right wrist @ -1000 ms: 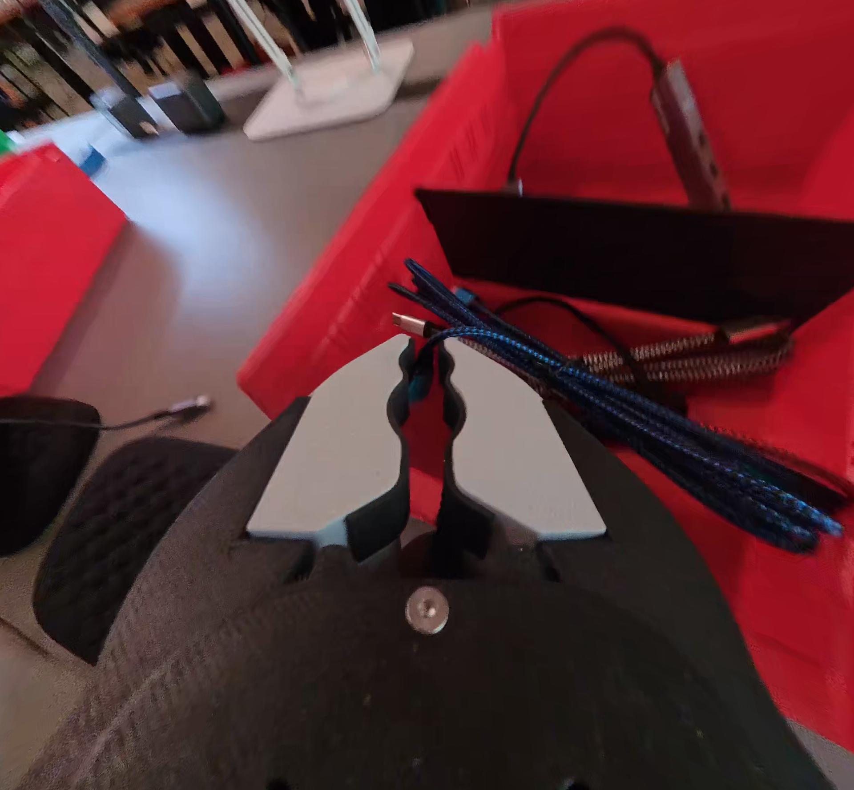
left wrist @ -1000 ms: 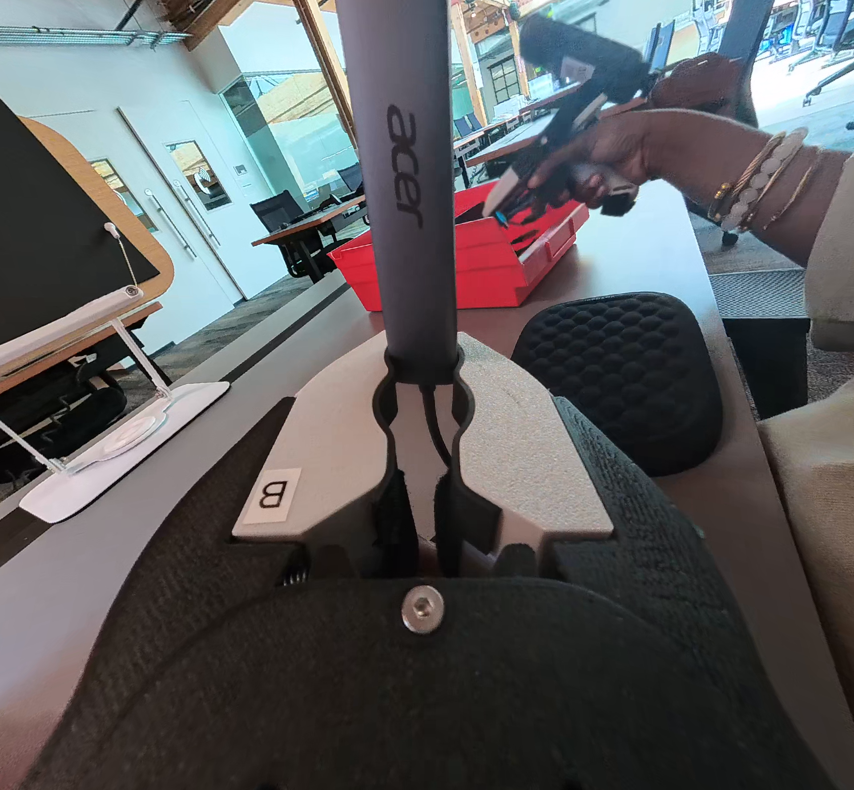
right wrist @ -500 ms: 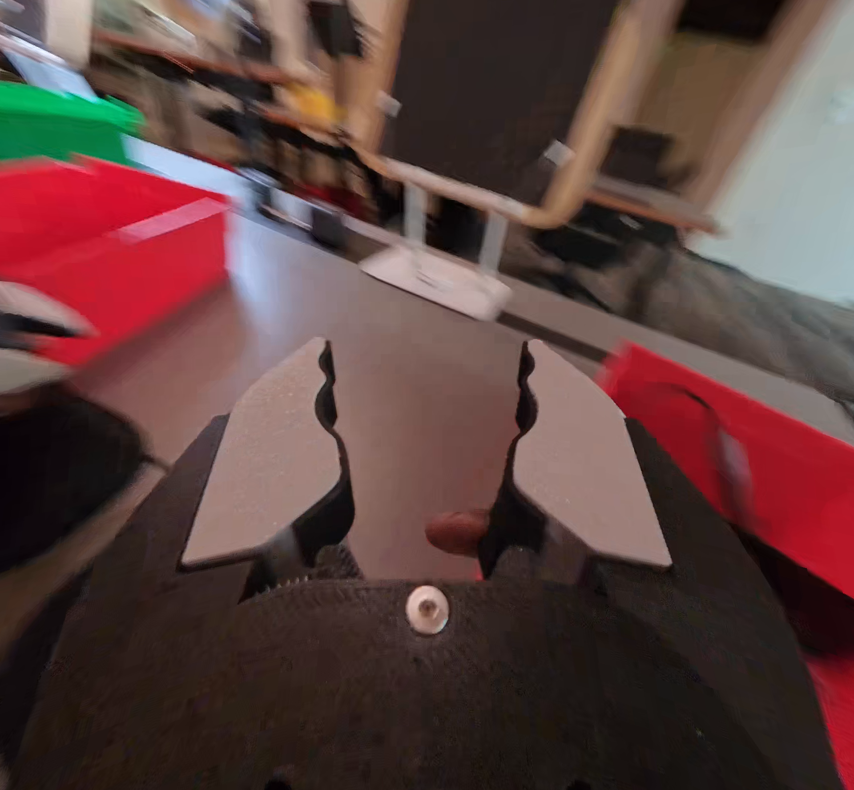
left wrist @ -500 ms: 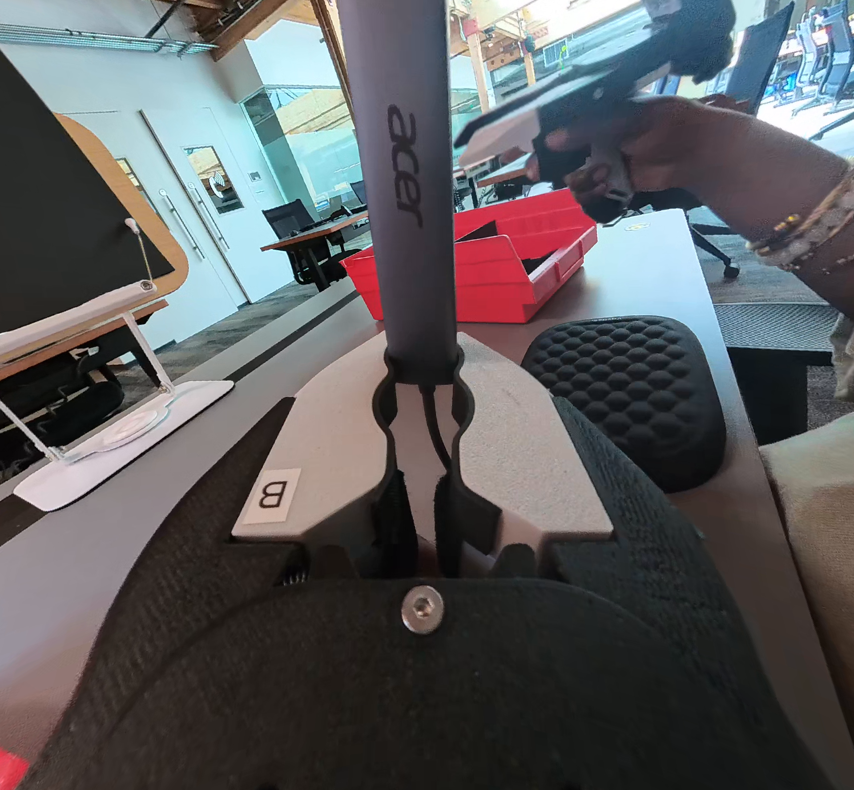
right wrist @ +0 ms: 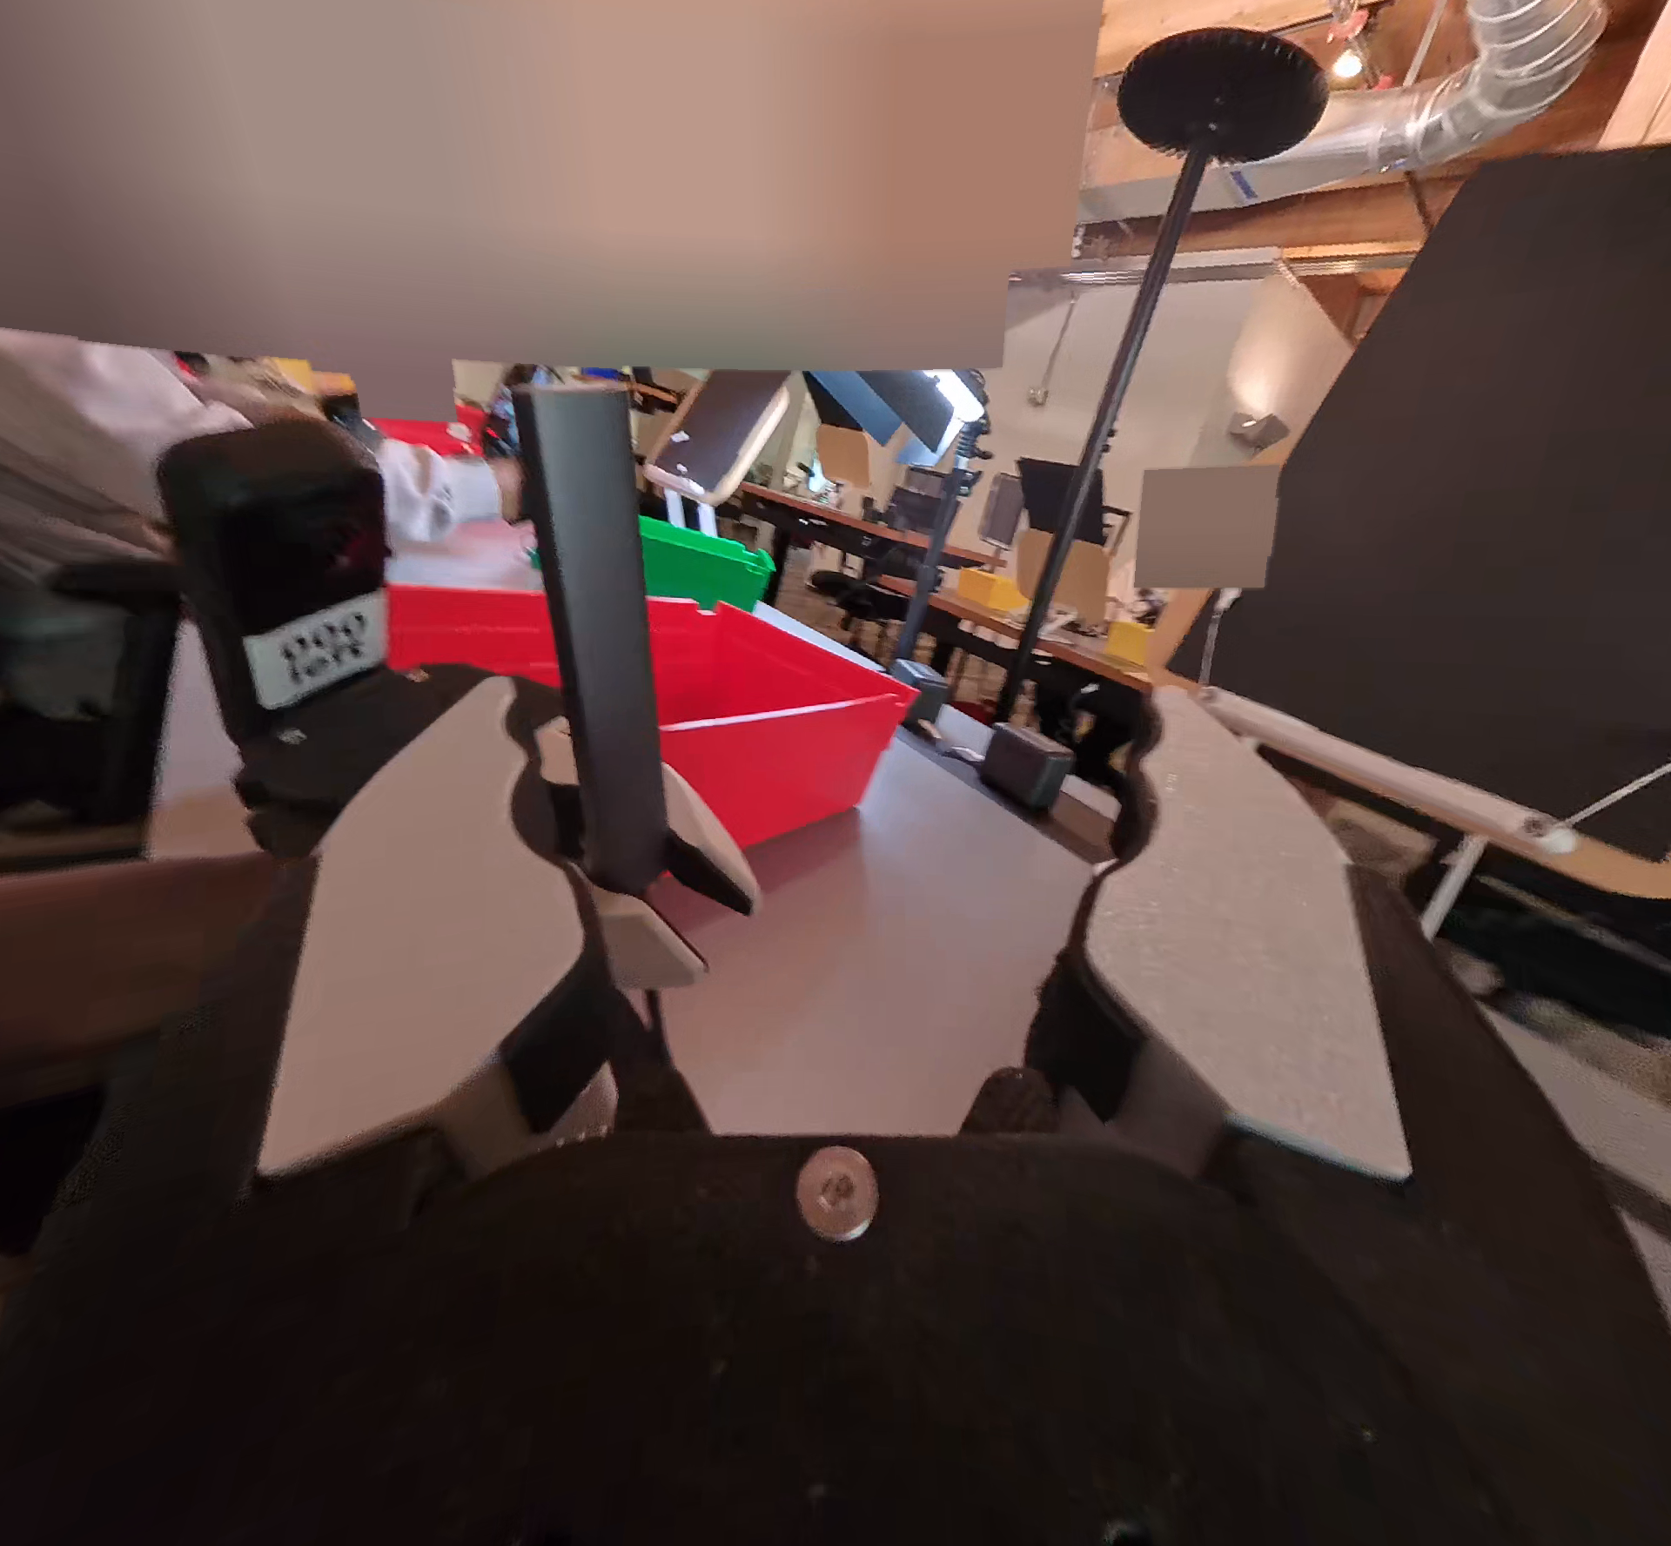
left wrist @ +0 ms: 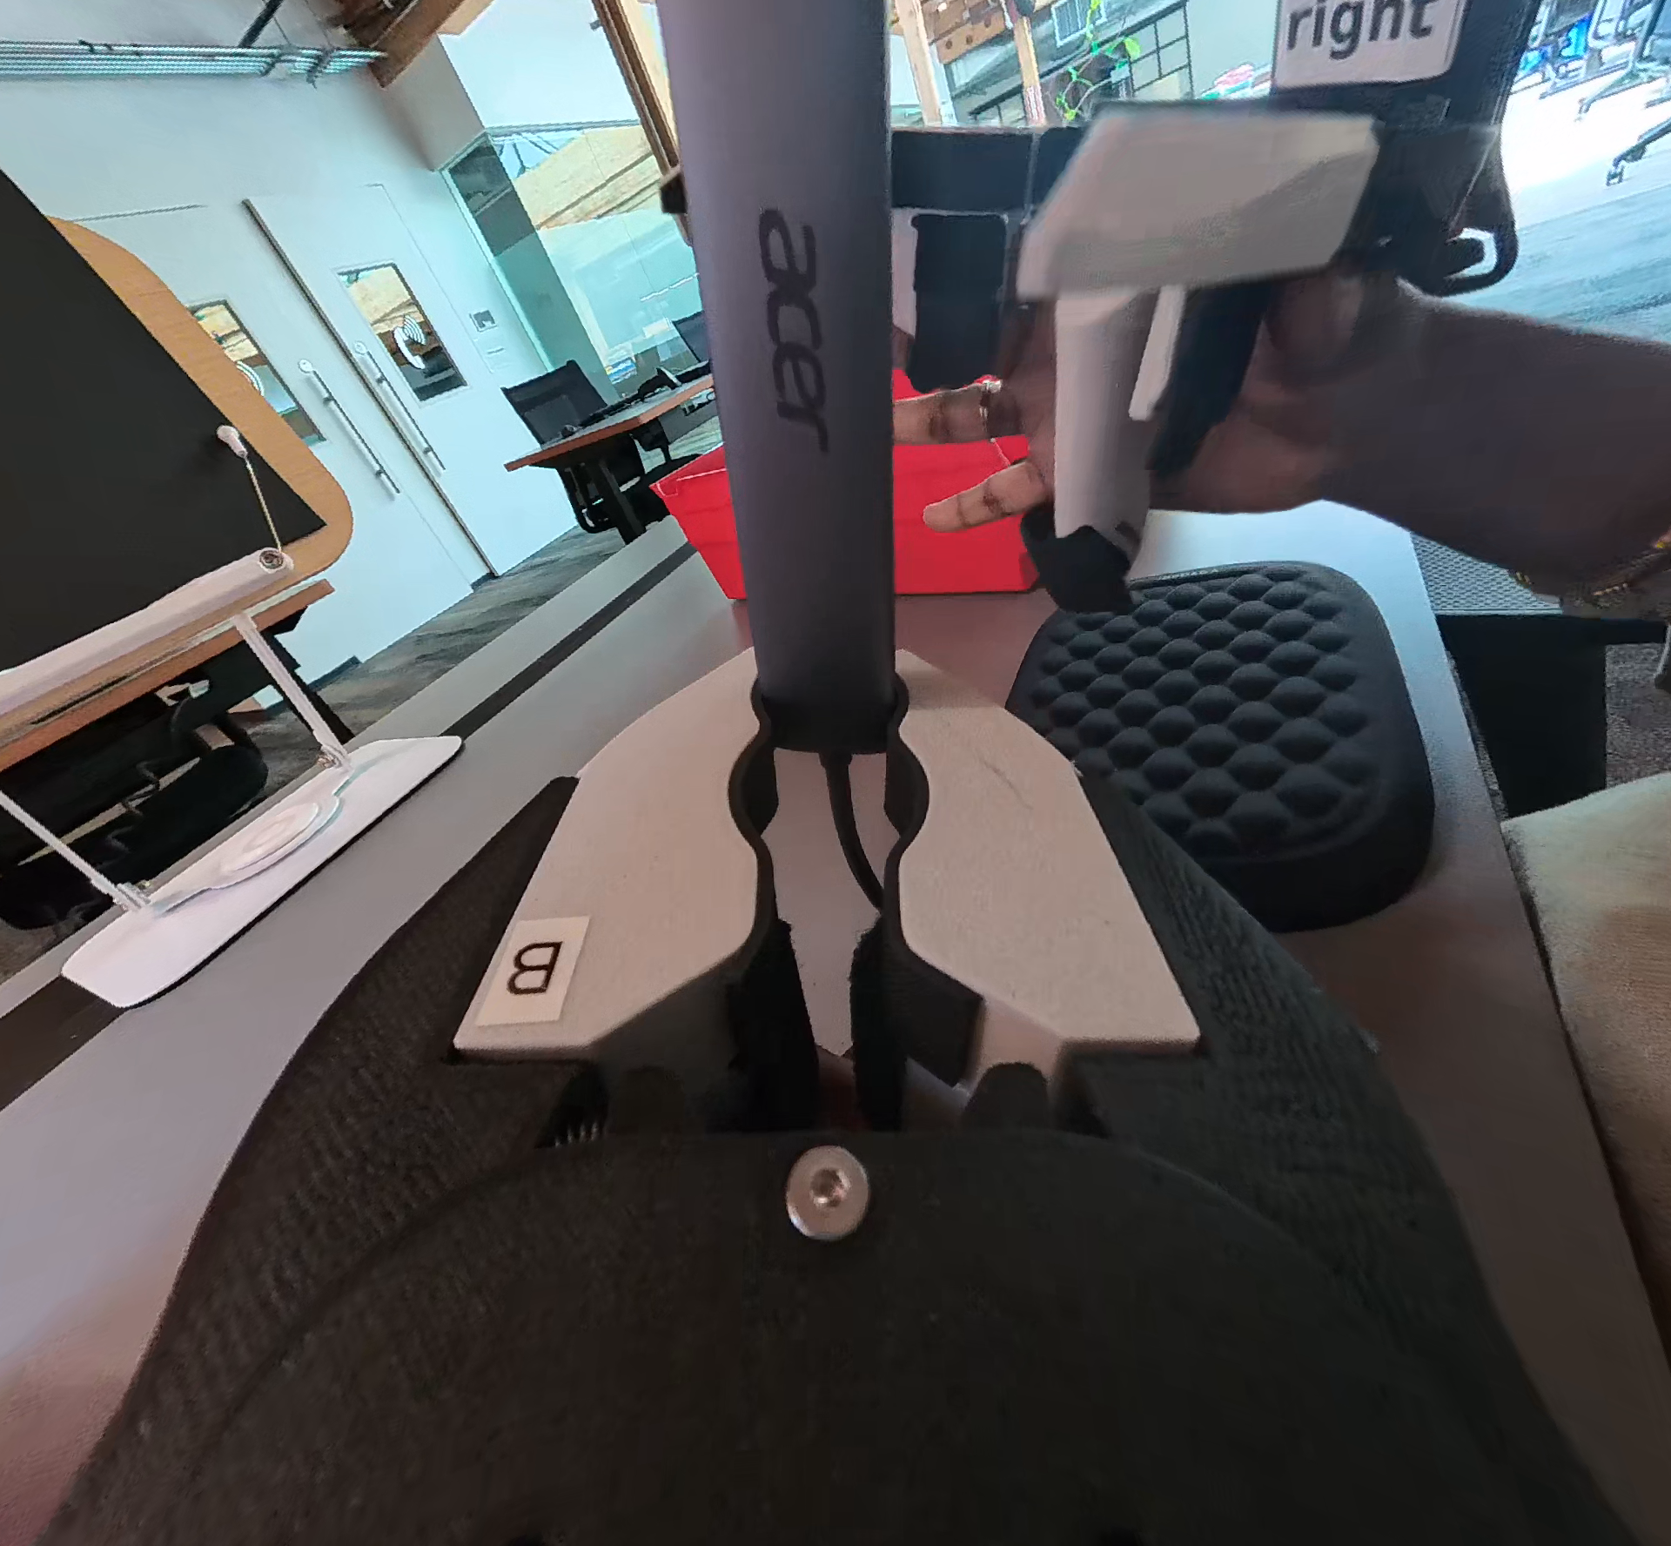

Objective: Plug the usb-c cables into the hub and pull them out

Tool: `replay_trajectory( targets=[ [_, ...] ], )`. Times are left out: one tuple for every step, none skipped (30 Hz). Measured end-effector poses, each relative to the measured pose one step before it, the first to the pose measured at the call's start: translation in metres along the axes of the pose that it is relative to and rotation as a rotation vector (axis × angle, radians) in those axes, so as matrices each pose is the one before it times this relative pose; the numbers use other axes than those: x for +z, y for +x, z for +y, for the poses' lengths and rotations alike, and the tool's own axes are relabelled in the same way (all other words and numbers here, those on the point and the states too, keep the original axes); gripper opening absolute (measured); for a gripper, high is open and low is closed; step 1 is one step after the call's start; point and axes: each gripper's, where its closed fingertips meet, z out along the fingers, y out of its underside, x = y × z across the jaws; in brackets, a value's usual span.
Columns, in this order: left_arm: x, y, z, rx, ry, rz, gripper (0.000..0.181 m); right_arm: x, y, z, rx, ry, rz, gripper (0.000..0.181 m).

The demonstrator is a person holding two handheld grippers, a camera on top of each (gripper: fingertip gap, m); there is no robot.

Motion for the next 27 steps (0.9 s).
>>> replay_trajectory(
  targets=[
    [-0.00005,0.00038,-0.00007,0.0025,0.0008,0.0006,0.017,0.00049,-0.00430,-0.00194,0.0531,0.0140,-0.0229,0.110],
    [0.00009,0.00024,0.00006,0.0018,-0.0012,0.0009,0.017,0.00038,-0.00539,-0.00179,0.0671,0.0131,-0.0316,0.097],
    [0.00049,0.00037,0.00055,0.0019,-0.0043,0.0013,0.017,0.00022,-0.00632,-0.00151,0.0645,0.0105,-0.0371,0.084],
    [0.00048,0.00044,0.00078,0.0036,-0.0065,0.0016,0.017,0.00035,-0.00571,-0.00155,0.0511,0.0094,-0.0304,0.074],
    [0.00068,0.00077,0.00082,0.0060,-0.0067,0.0016,0.017,0.00031,-0.00524,-0.00050,0.0288,0.0002,-0.0264,0.061],
    [0.00058,0.00078,0.00064,0.0079,-0.0064,0.0003,0.017,0.00105,-0.00507,0.00177,0.0049,-0.0151,-0.0244,0.054],
    [0.00051,0.00084,0.00066,0.0088,-0.0063,0.0001,0.017,0.00148,-0.00397,0.00391,-0.0154,-0.0303,-0.0164,0.048],
    [0.00049,0.00076,0.00058,0.0085,-0.0063,0.0003,0.017,0.00175,-0.00252,0.00526,-0.0283,-0.0377,-0.0040,0.044],
    [0.00049,0.00076,0.00065,0.0075,-0.0060,0.0002,0.017,0.00194,-0.00275,0.00580,-0.0346,-0.0382,-0.0032,0.039],
    [0.00048,0.00073,0.00057,0.0069,-0.0058,0.0006,0.017,0.00198,-0.00259,0.00534,-0.0347,-0.0326,-0.0007,0.032],
    [0.00048,-0.00064,0.00125,0.0010,-0.0101,-0.0069,0.017,0.00161,-0.00162,0.00326,-0.0330,-0.0183,0.0089,0.018],
    [0.00020,-0.00131,0.00091,-0.0048,-0.0065,-0.0074,0.018,0.00068,0.00100,0.00019,-0.0307,-0.0022,0.0264,0.017],
    [-0.00079,-0.00098,-0.00238,-0.0010,0.0135,-0.0066,0.018,-0.00071,0.00136,-0.00228,-0.0335,0.0100,0.0200,0.012],
    [-0.00232,-0.00164,-0.00617,0.0023,0.0415,-0.0157,0.021,-0.00175,0.00311,-0.00360,-0.0268,0.0160,0.0202,0.010],
    [-0.00331,-0.00375,-0.00952,-0.0036,0.0679,-0.0316,0.032,-0.00273,0.00446,-0.00473,-0.0201,0.0213,0.0167,0.009],
    [-0.00354,-0.00476,-0.01014,-0.0046,0.0714,-0.0323,0.046,-0.00379,0.00613,-0.00603,-0.0146,0.0268,0.0167,0.009],
    [-0.00313,-0.00560,-0.00853,-0.0138,0.0605,-0.0303,0.059,-0.00431,0.00819,-0.00730,-0.0074,0.0291,0.0198,0.009],
    [-0.00213,-0.00509,-0.00717,-0.0265,0.0545,-0.0208,0.074,-0.00444,0.00968,-0.00798,-0.0021,0.0272,0.0227,0.009],
    [-0.00112,-0.00471,-0.00666,-0.0384,0.0522,-0.0150,0.091,-0.00414,0.01031,-0.00858,-0.0030,0.0241,0.0196,0.009],
    [-0.00072,-0.00403,-0.00675,-0.0397,0.0559,-0.0114,0.106,-0.00393,0.01086,-0.00900,-0.0102,0.0213,0.0175,0.009],
    [-0.00096,-0.00329,-0.00819,-0.0252,0.0688,-0.0099,0.119,-0.00391,0.01272,-0.00952,-0.0157,0.0180,0.0251,0.009],
    [-0.00161,-0.00274,-0.00951,-0.0065,0.0809,-0.0114,0.127,-0.00390,0.01469,-0.00977,-0.0232,0.0139,0.0321,0.009],
    [-0.00210,-0.00239,-0.00996,0.0072,0.0780,-0.0138,0.131,-0.00412,0.01584,-0.01002,-0.0319,0.0125,0.0354,0.009],
    [-0.00192,-0.00088,-0.00876,0.0137,0.0601,-0.0074,0.133,-0.00414,0.01751,-0.00994,-0.0365,0.0125,0.0413,0.009],
    [-0.00129,0.00042,-0.00572,0.0124,0.0335,0.0023,0.133,-0.00410,0.01880,-0.00887,-0.0378,0.0080,0.0442,0.009],
    [-0.00047,0.00050,-0.00200,0.0096,0.0070,0.0023,0.133,-0.00392,0.01946,-0.00702,-0.0379,0.0007,0.0443,0.009],
    [0.00012,0.00077,0.00079,0.0106,-0.0069,0.0026,0.133,-0.00345,0.02024,-0.00487,-0.0379,-0.0046,0.0458,0.009]
  ],
)
